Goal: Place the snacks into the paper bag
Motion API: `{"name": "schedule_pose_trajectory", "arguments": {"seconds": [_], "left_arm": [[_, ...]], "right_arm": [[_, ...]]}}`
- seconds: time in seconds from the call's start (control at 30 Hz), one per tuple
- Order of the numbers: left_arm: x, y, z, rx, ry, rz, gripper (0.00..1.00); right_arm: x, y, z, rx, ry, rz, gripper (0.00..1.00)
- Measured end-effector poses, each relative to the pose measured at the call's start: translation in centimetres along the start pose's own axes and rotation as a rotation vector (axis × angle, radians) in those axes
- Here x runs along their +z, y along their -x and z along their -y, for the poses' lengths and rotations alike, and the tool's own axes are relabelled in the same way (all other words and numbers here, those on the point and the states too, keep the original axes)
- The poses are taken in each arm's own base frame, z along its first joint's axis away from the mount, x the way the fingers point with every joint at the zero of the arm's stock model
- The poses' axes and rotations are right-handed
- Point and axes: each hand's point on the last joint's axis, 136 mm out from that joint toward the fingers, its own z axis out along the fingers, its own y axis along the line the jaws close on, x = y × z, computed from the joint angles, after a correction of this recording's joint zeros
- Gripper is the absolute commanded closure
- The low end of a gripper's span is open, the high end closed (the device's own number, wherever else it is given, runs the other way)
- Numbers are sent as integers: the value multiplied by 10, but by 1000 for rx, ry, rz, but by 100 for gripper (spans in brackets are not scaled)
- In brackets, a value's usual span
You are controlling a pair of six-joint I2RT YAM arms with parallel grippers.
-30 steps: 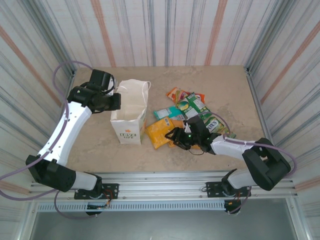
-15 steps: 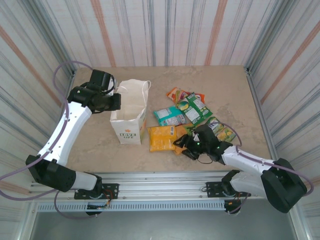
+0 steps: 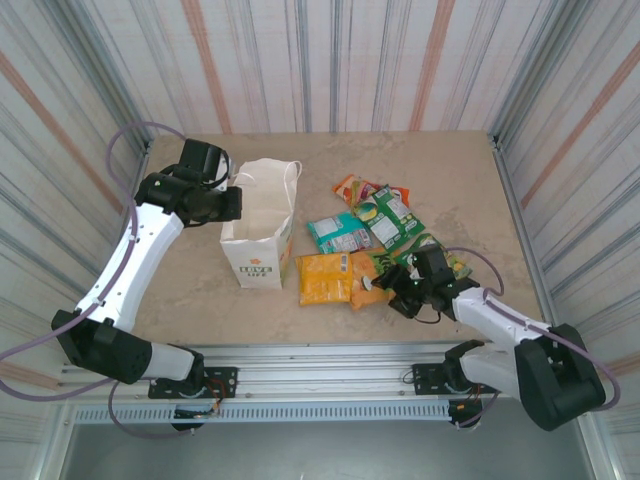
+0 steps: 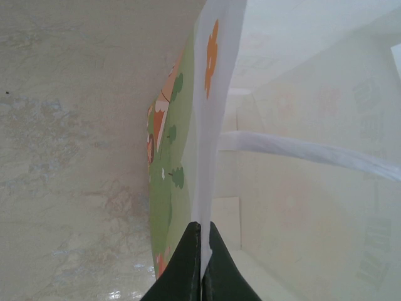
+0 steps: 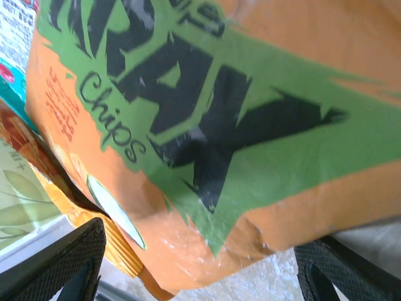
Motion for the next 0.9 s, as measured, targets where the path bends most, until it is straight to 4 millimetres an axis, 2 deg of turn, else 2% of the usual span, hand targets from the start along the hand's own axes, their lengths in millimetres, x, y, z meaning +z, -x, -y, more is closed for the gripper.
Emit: {"name": "schedule_pose_trajectory", "arguments": {"seconds": [0.23, 0.33, 0.5, 0.67, 0.77, 0.9], "left_arm": [[3, -3, -1, 0, 1, -8, 100], [3, -3, 0, 0, -3, -9, 100], [3, -2, 1, 0, -6, -5, 100], [3, -1, 1, -1, -7, -2, 100], [2, -1, 1, -1, -8, 1, 100], [0, -1, 1, -1, -9, 5, 100]], "right_arm": [[15, 24, -21, -57, 80, 44, 28], [18, 35, -27, -86, 102, 88, 36], [16, 54, -36, -140, 122, 186, 59], [9, 65, -40, -178, 126, 262, 80], [0, 69, -45, -210, 138, 299, 88], [-13, 68, -51, -256, 152, 324, 94]]}}
